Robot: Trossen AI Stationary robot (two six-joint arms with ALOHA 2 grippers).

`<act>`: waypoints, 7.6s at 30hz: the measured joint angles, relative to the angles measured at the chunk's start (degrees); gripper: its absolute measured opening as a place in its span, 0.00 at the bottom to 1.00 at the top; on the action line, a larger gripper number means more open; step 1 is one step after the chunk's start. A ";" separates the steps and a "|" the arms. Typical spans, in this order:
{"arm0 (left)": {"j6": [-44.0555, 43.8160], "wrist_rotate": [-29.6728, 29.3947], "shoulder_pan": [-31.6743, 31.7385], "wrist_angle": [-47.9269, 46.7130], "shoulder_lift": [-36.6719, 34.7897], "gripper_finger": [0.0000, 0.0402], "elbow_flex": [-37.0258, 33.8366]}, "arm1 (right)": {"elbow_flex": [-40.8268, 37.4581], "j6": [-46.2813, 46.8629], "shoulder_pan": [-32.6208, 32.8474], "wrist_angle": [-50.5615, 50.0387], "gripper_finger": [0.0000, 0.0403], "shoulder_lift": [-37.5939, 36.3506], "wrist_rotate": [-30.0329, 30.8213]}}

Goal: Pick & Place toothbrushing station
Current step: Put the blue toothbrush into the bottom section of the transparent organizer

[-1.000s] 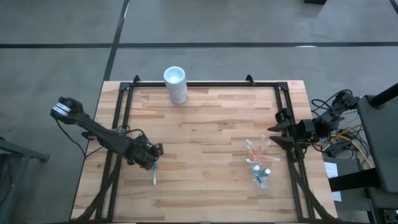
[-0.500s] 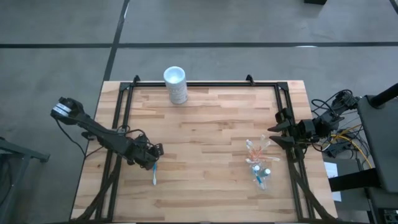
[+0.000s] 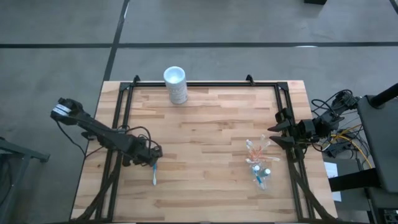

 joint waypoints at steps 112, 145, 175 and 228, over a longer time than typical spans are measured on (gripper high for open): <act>22.66 -14.63 7.98 -1.23 8.72 0.03 11.49 | 0.01 0.00 -0.02 0.01 0.31 -0.02 0.00; 61.55 -13.22 -12.69 13.55 8.41 0.01 4.62 | 0.02 0.00 0.00 -0.02 0.29 0.00 0.00; 65.01 -14.12 -5.01 34.81 11.86 0.01 -1.91 | 0.02 0.00 0.00 -0.04 0.29 -0.02 0.00; 98.09 -9.66 20.86 41.01 32.04 0.01 21.32 | 0.02 0.01 -0.02 -0.02 0.31 -0.02 0.00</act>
